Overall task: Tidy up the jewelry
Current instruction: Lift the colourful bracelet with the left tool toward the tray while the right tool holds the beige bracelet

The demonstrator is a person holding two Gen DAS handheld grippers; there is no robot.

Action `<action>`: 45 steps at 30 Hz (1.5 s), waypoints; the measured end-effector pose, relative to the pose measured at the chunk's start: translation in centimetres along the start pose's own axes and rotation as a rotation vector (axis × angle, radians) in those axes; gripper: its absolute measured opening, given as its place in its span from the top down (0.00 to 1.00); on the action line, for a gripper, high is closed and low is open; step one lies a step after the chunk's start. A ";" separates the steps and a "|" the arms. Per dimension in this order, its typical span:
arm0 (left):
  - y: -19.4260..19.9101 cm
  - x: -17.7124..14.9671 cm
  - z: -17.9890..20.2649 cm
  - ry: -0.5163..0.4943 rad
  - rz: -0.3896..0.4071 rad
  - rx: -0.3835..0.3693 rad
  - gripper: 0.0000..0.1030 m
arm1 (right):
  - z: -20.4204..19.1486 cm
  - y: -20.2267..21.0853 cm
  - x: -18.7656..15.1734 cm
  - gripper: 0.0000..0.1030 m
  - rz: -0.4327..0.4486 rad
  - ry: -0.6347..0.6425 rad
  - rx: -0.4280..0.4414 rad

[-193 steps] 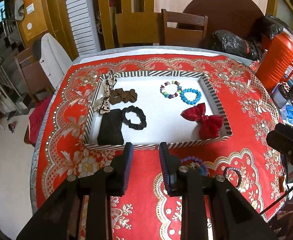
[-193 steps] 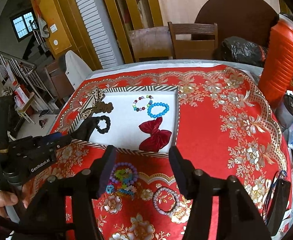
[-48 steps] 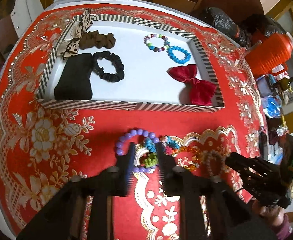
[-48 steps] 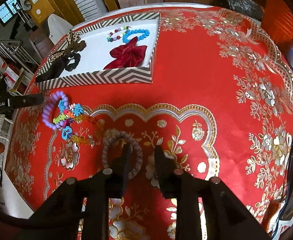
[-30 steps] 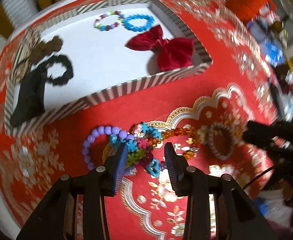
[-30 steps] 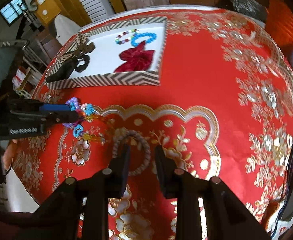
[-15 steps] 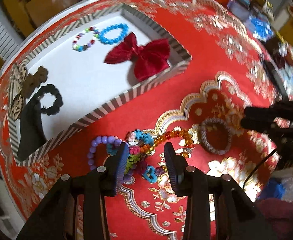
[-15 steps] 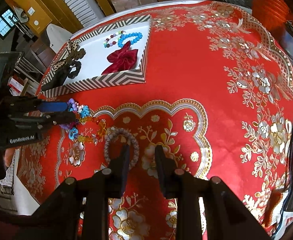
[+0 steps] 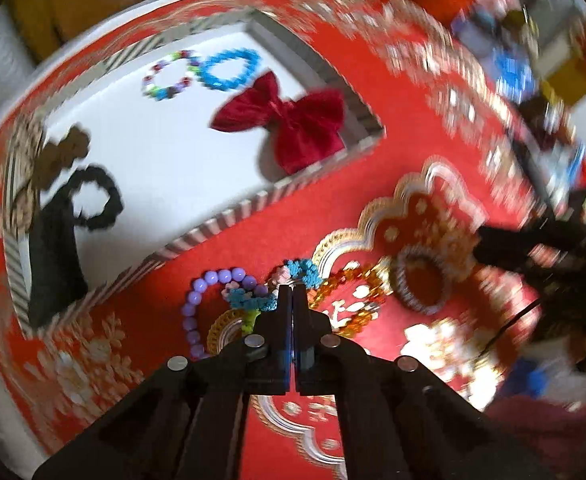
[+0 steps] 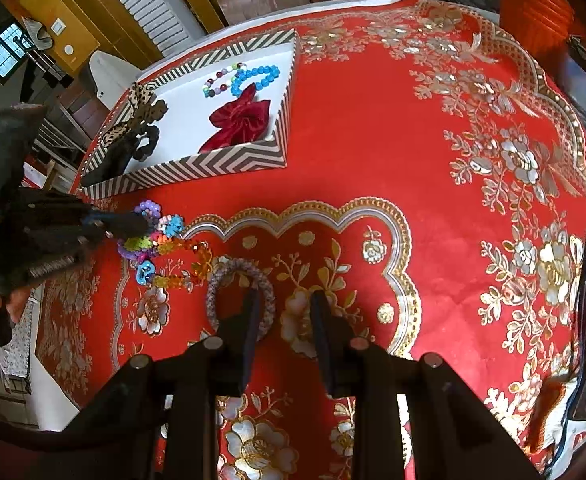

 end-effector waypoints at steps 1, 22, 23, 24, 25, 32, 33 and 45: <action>1.0 0.1 -0.3 0.027 0.028 -0.026 1.00 | -0.1 0.1 0.1 0.74 0.003 0.004 0.001; -5.2 0.7 1.9 -0.018 -0.073 0.247 0.97 | -0.5 -0.1 -0.2 0.68 -0.013 0.012 0.014; -5.4 0.7 1.7 -0.003 -0.078 0.244 0.97 | -0.4 0.0 -0.2 0.68 -0.012 0.010 0.013; -5.3 0.7 1.6 0.007 -0.063 0.231 0.97 | -0.3 0.0 -0.3 0.67 -0.012 0.010 0.013; -5.2 0.7 1.5 0.016 -0.053 0.216 0.97 | -0.3 0.0 -0.3 0.67 -0.011 0.009 0.013; -0.6 0.7 -0.8 0.175 0.062 0.001 0.98 | -0.4 -0.2 -0.1 0.67 -0.011 0.014 0.023; 0.4 0.8 -1.1 0.191 0.084 -0.018 0.98 | -0.5 -0.3 -0.1 0.67 -0.012 0.015 0.024; 11.6 2.7 0.4 0.218 0.303 -0.125 1.00 | -2.3 -3.6 0.4 0.67 -0.049 0.071 -0.003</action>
Point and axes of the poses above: each gripper's, at about its wrist camera, not at the fingertips, and y roughly against the way its jaws point, z to its right, x to its top, the point moved 5 cm from there along -y, roughly the way its jaws point, and after that the axes turned 11 degrees about -x, right-handed, at the moved point
